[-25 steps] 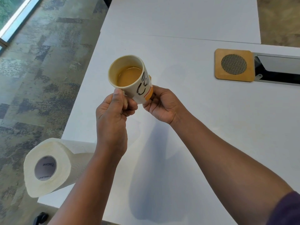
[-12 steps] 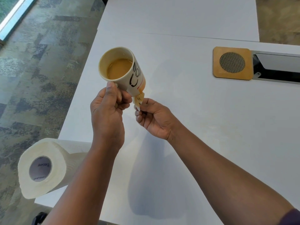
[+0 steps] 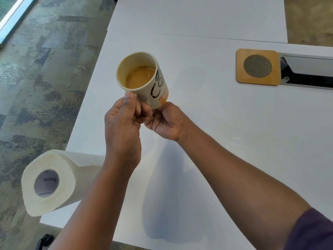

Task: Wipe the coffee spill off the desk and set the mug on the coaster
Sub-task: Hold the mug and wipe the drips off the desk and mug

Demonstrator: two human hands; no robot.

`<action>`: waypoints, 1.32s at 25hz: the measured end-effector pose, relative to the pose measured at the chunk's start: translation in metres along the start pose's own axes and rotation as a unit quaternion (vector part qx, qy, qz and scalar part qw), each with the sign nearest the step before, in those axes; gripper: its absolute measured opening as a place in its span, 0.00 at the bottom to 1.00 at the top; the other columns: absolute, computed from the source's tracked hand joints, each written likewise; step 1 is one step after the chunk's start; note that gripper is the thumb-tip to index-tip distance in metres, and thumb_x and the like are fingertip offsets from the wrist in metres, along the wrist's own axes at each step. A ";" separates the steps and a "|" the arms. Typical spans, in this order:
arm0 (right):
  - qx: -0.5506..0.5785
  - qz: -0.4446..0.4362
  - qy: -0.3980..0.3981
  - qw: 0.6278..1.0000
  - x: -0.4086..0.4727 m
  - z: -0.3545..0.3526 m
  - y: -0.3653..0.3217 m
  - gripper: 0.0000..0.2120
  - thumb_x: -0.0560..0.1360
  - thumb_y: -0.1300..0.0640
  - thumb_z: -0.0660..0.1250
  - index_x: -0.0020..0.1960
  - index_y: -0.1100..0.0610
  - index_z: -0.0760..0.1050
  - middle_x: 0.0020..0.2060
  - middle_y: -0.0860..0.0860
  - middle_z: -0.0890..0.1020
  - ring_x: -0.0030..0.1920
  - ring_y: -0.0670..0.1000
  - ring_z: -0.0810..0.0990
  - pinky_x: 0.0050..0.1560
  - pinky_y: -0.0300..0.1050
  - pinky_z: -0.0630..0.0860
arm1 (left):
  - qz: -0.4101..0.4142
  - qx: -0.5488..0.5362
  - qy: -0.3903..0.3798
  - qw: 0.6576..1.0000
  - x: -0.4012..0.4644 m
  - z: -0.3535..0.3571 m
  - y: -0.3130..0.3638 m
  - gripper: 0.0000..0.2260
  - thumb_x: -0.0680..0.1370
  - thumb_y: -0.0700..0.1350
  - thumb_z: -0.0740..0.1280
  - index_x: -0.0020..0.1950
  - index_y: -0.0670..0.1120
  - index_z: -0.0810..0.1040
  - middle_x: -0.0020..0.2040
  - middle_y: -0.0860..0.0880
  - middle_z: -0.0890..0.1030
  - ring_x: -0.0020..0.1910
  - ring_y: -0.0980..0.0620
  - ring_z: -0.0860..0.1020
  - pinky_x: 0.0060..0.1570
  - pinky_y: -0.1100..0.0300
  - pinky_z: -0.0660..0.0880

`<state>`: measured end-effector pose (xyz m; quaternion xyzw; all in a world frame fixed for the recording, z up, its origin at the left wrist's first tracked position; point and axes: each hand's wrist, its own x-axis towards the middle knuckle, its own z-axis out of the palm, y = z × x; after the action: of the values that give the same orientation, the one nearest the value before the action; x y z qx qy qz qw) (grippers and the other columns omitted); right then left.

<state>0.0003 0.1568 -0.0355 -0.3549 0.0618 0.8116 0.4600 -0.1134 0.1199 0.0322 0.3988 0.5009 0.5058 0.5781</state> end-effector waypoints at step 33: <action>-0.033 -0.009 -0.008 0.999 0.003 -0.006 -0.003 0.10 0.80 0.68 0.58 0.58 0.68 0.76 0.49 0.62 0.78 0.47 0.55 0.76 0.50 0.43 0.75 | -0.008 -0.020 -0.007 1.000 0.001 -0.002 -0.001 0.19 0.86 0.46 0.57 0.36 0.45 0.71 0.35 0.47 0.78 0.40 0.47 0.76 0.47 0.55 0.75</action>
<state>0.0046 0.1586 -0.0410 -0.3642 0.0284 0.8115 0.4562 -0.1156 0.1206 0.0308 0.3871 0.4897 0.5080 0.5935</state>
